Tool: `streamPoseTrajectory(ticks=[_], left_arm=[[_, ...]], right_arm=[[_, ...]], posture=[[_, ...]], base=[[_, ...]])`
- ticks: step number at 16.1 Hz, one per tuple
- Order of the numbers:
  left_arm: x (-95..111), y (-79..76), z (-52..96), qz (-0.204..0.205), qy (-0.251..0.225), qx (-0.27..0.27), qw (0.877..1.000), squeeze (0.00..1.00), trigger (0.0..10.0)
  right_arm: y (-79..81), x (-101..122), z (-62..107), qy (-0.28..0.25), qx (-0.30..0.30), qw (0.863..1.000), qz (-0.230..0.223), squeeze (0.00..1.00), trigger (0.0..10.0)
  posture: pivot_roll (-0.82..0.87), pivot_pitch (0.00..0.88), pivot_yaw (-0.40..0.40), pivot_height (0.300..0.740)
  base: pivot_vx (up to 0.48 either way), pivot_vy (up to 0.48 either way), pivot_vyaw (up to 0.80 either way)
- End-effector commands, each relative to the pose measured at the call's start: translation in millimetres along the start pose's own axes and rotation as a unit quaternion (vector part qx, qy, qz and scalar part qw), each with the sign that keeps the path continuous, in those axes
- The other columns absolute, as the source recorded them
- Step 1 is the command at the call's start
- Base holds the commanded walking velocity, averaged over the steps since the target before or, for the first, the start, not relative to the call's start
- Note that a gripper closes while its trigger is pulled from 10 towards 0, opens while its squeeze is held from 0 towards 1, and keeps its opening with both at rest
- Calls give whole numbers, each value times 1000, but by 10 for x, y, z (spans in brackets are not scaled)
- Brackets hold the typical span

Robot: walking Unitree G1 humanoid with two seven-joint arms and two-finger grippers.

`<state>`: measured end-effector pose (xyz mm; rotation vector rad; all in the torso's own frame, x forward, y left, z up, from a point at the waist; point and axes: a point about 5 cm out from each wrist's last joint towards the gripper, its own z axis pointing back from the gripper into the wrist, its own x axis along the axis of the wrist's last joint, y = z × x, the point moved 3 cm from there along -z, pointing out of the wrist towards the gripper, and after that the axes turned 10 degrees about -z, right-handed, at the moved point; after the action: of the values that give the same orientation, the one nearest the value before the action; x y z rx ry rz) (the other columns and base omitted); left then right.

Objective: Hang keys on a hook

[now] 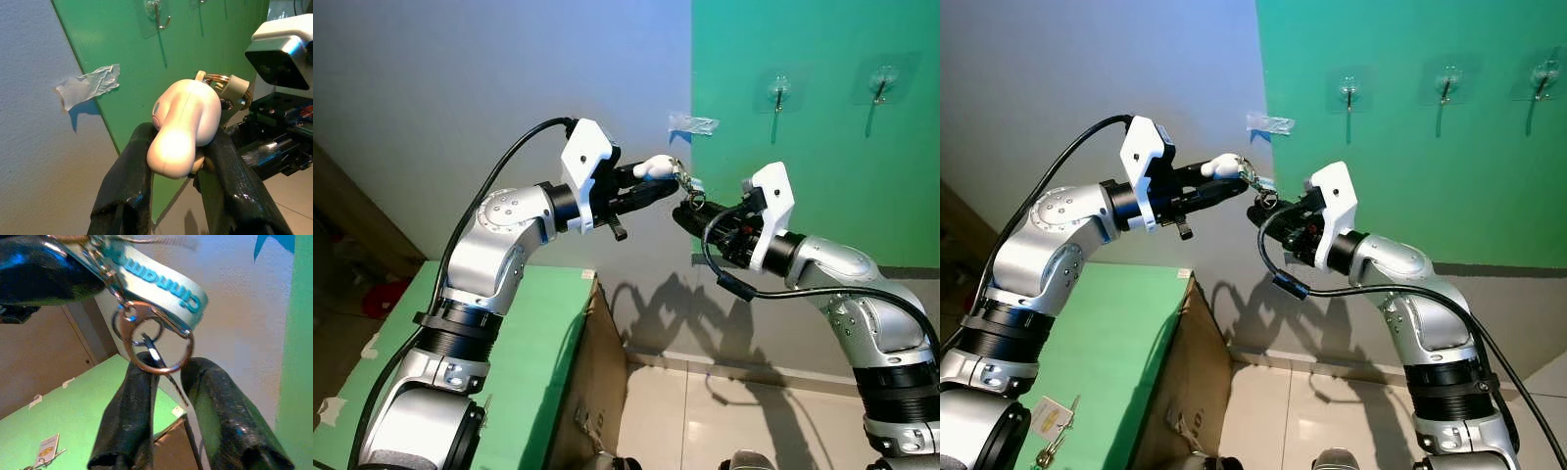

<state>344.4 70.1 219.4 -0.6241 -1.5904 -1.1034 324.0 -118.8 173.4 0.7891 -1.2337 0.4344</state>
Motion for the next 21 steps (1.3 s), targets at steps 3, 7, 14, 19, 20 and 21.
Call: streamPoseTrajectory(ticks=[3,7,14,19,20,21], left_arm=[[40,59,30,-15,2,10,1000,0,0],[-53,88,37,-25,24,33,999,0,3804],[-87,104,30,-31,32,39,998,0,10000],[-239,135,53,-15,58,54,997,1000,10000],[-291,145,79,-19,69,59,996,1000,10000],[-340,156,106,-18,78,66,995,1000,10000]], right_arm=[[-17,63,-28,-15,-10,1000,5,0,0],[-61,62,-36,-20,-24,1000,2,0,0],[-69,59,-41,-23,-24,999,1,0,0],[-82,56,-38,-23,-27,999,-2,0,0],[-83,51,-39,-23,-28,999,-2,0,0],[-86,46,-39,-22,-28,999,-3,0,0]], posture=[[-244,21,176,740],[-247,12,173,740],[-246,8,171,740],[-246,20,171,740],[-244,21,171,740],[-242,22,170,740]], base=[[0,0,0],[0,0,0],[0,0,0],[0,0,0],[0,0,0],[0,0,0]])
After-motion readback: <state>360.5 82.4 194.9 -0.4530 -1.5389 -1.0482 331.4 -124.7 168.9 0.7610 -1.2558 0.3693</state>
